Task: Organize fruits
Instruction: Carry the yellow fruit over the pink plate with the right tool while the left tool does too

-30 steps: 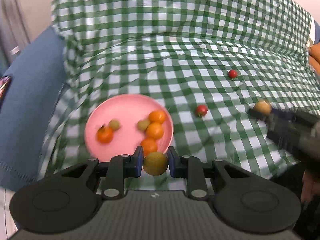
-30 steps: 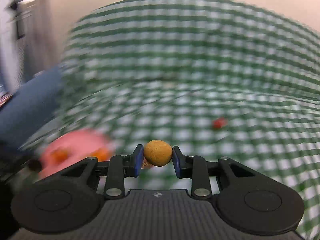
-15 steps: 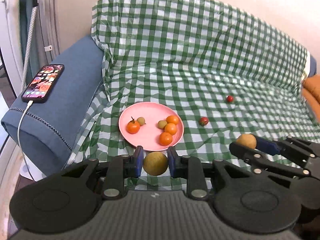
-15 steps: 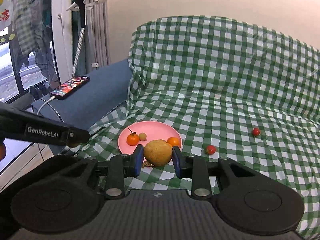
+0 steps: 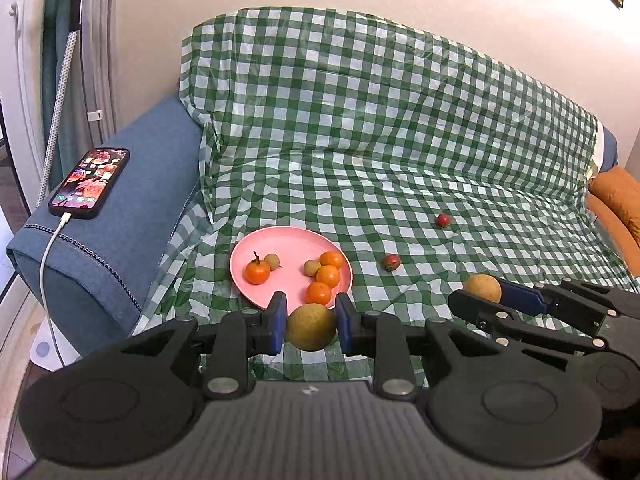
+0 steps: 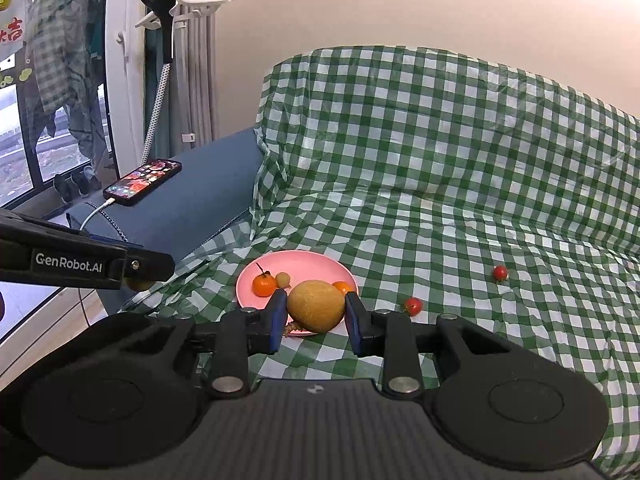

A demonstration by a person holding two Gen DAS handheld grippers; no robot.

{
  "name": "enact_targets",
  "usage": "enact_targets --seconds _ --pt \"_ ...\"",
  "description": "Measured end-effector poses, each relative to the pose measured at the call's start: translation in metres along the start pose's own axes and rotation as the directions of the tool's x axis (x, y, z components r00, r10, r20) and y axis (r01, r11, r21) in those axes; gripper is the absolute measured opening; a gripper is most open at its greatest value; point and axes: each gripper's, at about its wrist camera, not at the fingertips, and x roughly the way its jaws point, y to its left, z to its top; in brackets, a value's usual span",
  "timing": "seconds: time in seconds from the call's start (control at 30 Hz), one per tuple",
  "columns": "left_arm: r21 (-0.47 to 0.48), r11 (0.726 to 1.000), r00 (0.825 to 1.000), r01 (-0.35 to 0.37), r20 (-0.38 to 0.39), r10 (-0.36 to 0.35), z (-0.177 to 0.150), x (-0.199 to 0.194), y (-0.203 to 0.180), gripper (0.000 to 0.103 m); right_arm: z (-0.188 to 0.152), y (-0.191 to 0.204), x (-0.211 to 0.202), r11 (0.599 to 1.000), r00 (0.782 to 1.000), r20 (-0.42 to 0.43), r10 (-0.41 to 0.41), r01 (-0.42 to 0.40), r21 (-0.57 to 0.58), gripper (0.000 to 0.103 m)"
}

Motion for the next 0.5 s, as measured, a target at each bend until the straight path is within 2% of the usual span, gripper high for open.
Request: enact_targets --seconds 0.5 --pt "-0.028 1.000 1.000 0.001 0.009 -0.001 0.0017 0.0026 0.0087 0.029 -0.0011 0.0025 0.0018 1.000 1.000 -0.008 -0.001 0.001 -0.002 0.032"
